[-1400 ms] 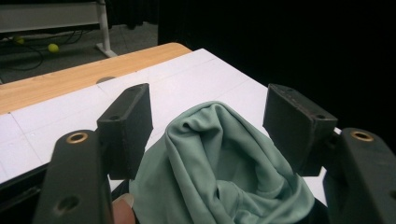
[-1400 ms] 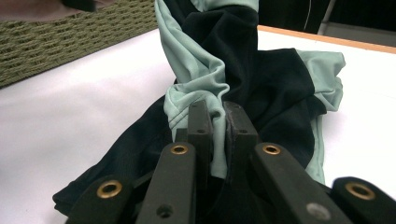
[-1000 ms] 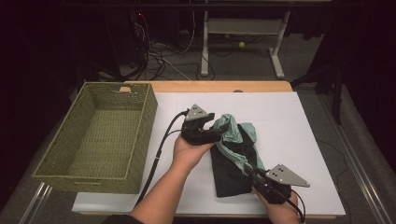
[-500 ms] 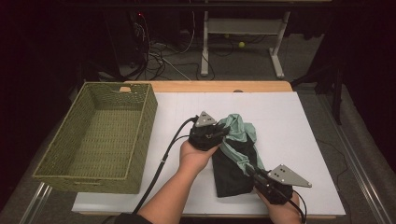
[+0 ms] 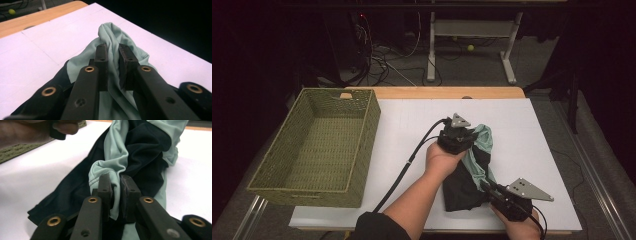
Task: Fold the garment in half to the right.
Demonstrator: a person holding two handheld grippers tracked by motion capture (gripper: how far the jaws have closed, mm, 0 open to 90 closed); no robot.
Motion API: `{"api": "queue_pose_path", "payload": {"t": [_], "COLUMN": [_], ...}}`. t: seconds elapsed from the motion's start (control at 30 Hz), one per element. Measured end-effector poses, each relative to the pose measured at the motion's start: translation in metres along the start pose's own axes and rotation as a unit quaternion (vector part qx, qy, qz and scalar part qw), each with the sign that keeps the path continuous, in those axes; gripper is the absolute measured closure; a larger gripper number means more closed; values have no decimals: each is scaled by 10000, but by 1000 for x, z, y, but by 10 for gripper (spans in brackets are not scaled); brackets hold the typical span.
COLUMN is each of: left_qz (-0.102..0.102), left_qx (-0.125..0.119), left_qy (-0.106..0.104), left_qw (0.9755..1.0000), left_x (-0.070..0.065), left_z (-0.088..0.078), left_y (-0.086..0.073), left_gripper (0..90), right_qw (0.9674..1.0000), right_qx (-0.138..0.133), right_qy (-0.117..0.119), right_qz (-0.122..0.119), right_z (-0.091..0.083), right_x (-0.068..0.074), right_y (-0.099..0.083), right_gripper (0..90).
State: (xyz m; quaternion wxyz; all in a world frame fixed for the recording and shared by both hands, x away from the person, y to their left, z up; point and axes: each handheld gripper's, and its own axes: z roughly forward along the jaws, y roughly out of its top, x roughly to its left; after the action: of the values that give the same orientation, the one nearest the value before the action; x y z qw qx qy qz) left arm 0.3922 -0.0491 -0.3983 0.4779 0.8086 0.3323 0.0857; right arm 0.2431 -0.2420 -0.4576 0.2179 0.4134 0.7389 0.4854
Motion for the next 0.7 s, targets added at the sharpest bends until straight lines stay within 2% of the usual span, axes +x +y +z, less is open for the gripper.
{"api": "queue_pose_path", "payload": {"t": [0.1, 0.2, 0.23, 0.3, 0.43, 0.5, 0.57, 0.7], "left_qz": [-37, -20, -13, 13, -11, -40, -42, -38], "left_qx": [70, 107, 96, 70, 4, -7, -17, -66], "left_qy": [-22, -47, -59, -62, -87, -91, -76, -134], "left_qw": [10000, 9999, 9999, 10000, 10000, 10000, 10000, 9999], "left_x": [0, 0, -1, -2, 0, 1, 1, 2], "left_z": [9, 12, 11, 10, 5, 2, 0, -6], "left_y": [-1, -4, -4, -4, -5, -7, -8, -9], "left_gripper": [751, 749, 749, 748, 749, 750, 750, 750], "right_qw": [10000, 9998, 9997, 9994, 9984, 9978, 9973, 9980], "right_qx": [13, -131, -181, -312, -553, -626, -649, -416], "right_qy": [49, 133, 169, 147, -47, -155, -236, -285], "right_qz": [23, -15, 33, -30, -132, -132, -247, -371], "right_z": [-2, -9, -12, -17, -19, -12, -1, 29], "right_x": [-2, -2, -3, -5, -12, -17, -22, -33], "right_y": [-3, 0, 1, 4, 15, 27, 38, 55], "right_gripper": [701, 564, 546, 533, 553, 574, 596, 555]}}
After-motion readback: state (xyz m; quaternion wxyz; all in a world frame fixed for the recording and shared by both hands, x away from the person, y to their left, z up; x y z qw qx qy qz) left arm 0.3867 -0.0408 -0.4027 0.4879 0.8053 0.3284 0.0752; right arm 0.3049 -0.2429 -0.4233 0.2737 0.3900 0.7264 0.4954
